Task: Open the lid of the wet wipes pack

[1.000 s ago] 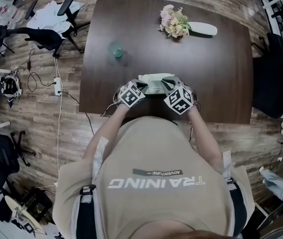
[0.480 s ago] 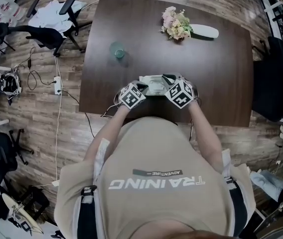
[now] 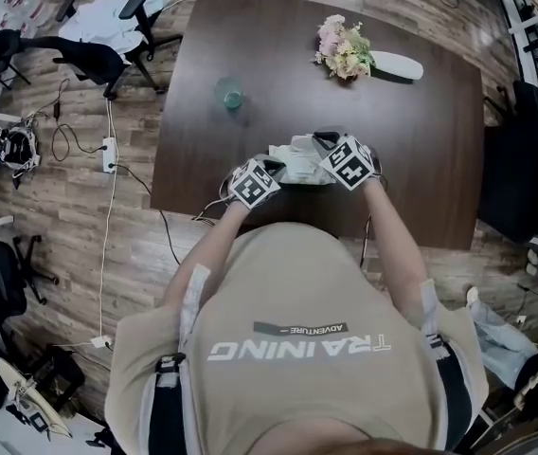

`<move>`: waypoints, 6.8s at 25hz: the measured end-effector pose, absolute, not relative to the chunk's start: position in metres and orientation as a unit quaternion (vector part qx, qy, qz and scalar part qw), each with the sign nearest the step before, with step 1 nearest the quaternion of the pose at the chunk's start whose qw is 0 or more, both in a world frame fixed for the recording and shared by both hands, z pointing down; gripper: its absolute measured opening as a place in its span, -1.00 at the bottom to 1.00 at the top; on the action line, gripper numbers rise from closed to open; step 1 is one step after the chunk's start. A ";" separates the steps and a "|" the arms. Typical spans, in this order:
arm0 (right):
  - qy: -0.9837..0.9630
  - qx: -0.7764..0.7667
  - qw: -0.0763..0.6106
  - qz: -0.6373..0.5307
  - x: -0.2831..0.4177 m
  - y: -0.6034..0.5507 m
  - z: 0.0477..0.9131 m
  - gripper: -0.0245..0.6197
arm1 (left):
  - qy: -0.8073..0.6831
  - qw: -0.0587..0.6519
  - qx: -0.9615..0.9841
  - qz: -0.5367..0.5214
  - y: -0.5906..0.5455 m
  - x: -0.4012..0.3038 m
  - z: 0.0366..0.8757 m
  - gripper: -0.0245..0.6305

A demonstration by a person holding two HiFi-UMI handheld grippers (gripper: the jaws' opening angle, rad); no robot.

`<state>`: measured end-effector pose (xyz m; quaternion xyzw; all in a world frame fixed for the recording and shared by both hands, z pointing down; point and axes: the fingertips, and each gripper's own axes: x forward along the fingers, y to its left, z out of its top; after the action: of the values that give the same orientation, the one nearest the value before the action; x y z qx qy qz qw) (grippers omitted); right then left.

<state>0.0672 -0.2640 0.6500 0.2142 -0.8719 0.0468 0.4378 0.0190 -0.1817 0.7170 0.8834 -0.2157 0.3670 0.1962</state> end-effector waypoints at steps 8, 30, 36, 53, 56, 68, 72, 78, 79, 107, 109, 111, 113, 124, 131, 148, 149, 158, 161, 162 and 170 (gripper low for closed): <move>-0.871 0.194 0.445 0.072 0.066 -0.278 0.664 -0.85 | -0.213 0.200 0.882 0.371 -0.181 0.018 0.716 -0.90; -0.854 0.162 0.480 0.121 0.077 -0.277 0.726 -0.87 | -0.215 0.216 0.876 0.373 -0.184 0.018 0.719 -0.90; -0.857 0.214 0.455 0.111 0.076 -0.279 0.715 -0.88 | -0.216 0.198 0.880 0.374 -0.183 0.017 0.719 -0.90; -0.861 0.367 0.299 0.188 0.129 -0.215 0.633 -0.88 | -0.278 0.288 0.890 0.218 -0.182 -0.001 0.654 -0.90; -0.860 0.378 0.281 0.194 0.129 -0.200 0.627 -0.88 | -0.282 0.278 0.898 0.192 -0.185 -0.001 0.632 -0.90; -0.882 0.398 0.214 0.134 0.116 -0.201 0.542 -0.88 | -0.290 0.165 0.935 0.117 -0.211 0.006 0.510 -0.90; -0.886 0.410 0.186 0.114 0.113 -0.210 0.510 -0.88 | -0.293 0.137 0.941 0.099 -0.216 0.004 0.476 -0.90; -0.892 0.419 0.156 0.073 0.108 -0.221 0.464 -0.88 | -0.302 0.106 0.944 0.075 -0.225 -0.003 0.435 -0.90; -0.892 0.420 0.153 0.067 0.108 -0.221 0.457 -0.88 | -0.302 0.102 0.945 0.072 -0.225 -0.002 0.430 -0.90; -0.881 0.463 0.088 -0.051 0.104 -0.243 0.335 -0.88 | -0.331 -0.009 0.944 -0.015 -0.246 -0.018 0.304 -0.90; -0.878 0.468 0.081 -0.057 0.104 -0.245 0.326 -0.88 | -0.338 -0.013 0.941 -0.018 -0.248 -0.023 0.298 -0.90; -0.877 0.472 0.073 -0.061 0.104 -0.245 0.320 -0.88 | -0.345 -0.018 0.938 -0.021 -0.247 -0.028 0.295 -0.90; -0.875 0.475 0.065 -0.067 0.105 -0.244 0.315 -0.88 | -0.353 -0.021 0.935 -0.023 -0.246 -0.034 0.293 -0.90; -0.870 0.484 0.055 -0.072 0.103 -0.232 0.322 -0.88 | -0.404 0.005 0.915 -0.017 -0.240 -0.077 0.312 -0.90; -0.872 0.482 0.056 -0.063 0.096 -0.217 0.334 -0.88 | -0.378 0.023 0.925 -0.011 -0.226 -0.067 0.326 -0.90; -0.863 0.499 0.052 -0.058 0.095 -0.206 0.342 -0.88 | -0.372 0.027 0.928 -0.010 -0.219 -0.067 0.335 -0.90; -0.863 0.499 0.050 -0.057 0.095 -0.204 0.342 -0.88 | -0.370 0.027 0.929 -0.010 -0.218 -0.066 0.335 -0.90; -0.865 0.494 0.058 -0.060 0.095 -0.191 0.343 -0.88 | -0.352 0.033 0.935 -0.013 -0.208 -0.056 0.340 -0.90; -0.864 0.497 0.059 -0.063 0.096 -0.190 0.341 -0.88 | -0.346 0.032 0.937 -0.014 -0.207 -0.052 0.338 -0.90; -0.864 0.497 0.060 -0.064 0.097 -0.190 0.341 -0.88 | -0.345 0.031 0.938 -0.014 -0.207 -0.052 0.337 -0.90; -0.862 0.498 0.059 -0.070 0.099 -0.198 0.338 -0.88 | -0.349 0.024 0.937 -0.023 -0.214 -0.052 0.333 -0.90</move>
<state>0.0994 -0.1982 0.3384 0.4981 -0.8623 -0.0695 0.0591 -0.0522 -0.2138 0.3332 0.9366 -0.3489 -0.0226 0.0237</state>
